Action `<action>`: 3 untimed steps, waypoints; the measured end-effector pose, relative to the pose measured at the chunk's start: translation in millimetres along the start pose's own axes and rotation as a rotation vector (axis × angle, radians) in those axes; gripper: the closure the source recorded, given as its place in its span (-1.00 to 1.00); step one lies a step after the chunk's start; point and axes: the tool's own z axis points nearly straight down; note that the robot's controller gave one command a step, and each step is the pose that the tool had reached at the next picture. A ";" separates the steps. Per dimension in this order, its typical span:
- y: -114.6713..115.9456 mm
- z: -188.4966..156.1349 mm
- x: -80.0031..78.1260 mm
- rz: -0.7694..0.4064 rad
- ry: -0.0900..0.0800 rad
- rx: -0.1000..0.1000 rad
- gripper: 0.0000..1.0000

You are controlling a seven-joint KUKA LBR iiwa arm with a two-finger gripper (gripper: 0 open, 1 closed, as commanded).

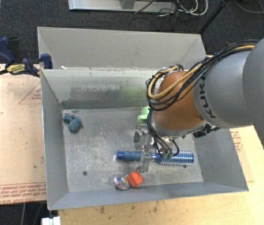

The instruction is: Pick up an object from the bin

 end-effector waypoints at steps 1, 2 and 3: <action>-3.2 30.0 2.2 -0.010 -0.002 0.001 -1.00; -2.7 30.2 2.0 -0.009 -0.002 -0.001 -1.00; -2.8 29.5 1.5 -0.009 -0.004 -0.001 1.00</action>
Offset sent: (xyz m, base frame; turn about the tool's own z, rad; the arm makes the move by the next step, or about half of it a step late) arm -0.0033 -0.0033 -0.0294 -0.0106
